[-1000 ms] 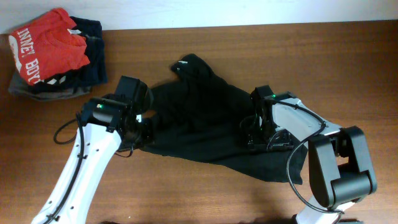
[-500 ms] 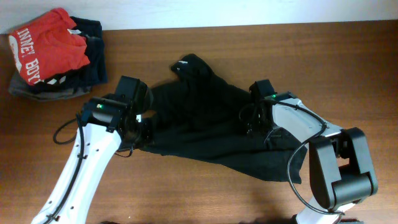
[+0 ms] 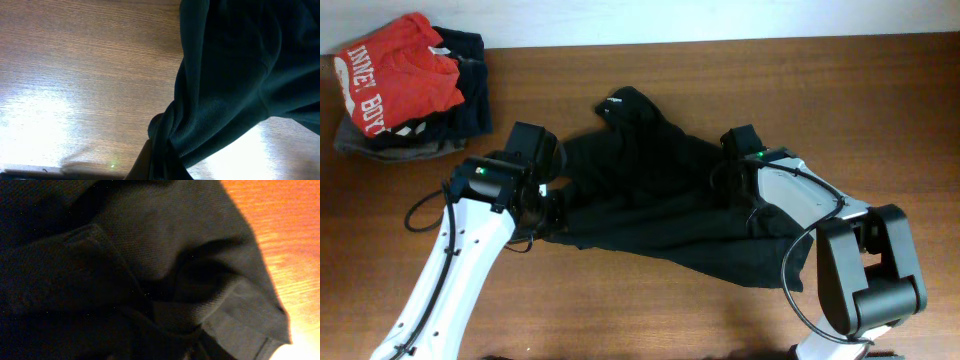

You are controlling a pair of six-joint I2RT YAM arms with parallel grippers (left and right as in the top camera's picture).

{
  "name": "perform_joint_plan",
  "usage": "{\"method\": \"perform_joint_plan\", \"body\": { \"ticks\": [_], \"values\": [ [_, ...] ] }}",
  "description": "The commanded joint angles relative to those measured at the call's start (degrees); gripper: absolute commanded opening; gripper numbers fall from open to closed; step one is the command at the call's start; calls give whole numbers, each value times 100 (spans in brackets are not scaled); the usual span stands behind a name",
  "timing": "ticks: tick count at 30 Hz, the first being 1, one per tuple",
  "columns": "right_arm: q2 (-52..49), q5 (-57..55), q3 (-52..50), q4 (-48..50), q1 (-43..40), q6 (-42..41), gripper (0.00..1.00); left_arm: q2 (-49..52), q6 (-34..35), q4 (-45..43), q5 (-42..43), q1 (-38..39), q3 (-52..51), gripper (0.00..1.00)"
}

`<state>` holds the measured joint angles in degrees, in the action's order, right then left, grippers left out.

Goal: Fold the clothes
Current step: 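Pull the shirt's right side outward with the right gripper to flatten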

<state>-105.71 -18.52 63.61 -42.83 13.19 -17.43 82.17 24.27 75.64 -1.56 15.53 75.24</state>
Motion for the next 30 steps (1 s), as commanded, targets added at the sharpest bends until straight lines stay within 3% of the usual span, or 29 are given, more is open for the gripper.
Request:
{"method": "perform_joint_plan", "body": {
  "ticks": [1,5,15,22,23,24,26,27,30],
  "values": [
    [-57,-660,284,26,17,-286,31,-131,50,13,-131,0,57,1],
    [-57,-1182,551,37,-136,-415,28,-131,55,37,-284,0,57,1],
    [-57,-1189,686,997,-1329,-385,18,-131,55,140,-304,-7,57,1],
    [-57,-1176,686,1589,-2234,-79,18,-131,55,144,-304,-4,57,1],
    [-57,-1172,686,1609,-2354,-83,25,-131,55,142,-304,-7,57,1],
    [-57,-1145,686,1631,-2463,-79,42,-131,55,138,-304,-4,57,1],
    [-57,-1051,686,1624,-2623,76,89,-131,55,116,-304,-7,57,2],
    [-57,-957,691,1585,-2684,251,99,-131,55,92,-304,-4,57,2],
    [-52,-890,796,1163,-2747,361,99,-131,52,0,-302,-4,57,6]
  ]
}}
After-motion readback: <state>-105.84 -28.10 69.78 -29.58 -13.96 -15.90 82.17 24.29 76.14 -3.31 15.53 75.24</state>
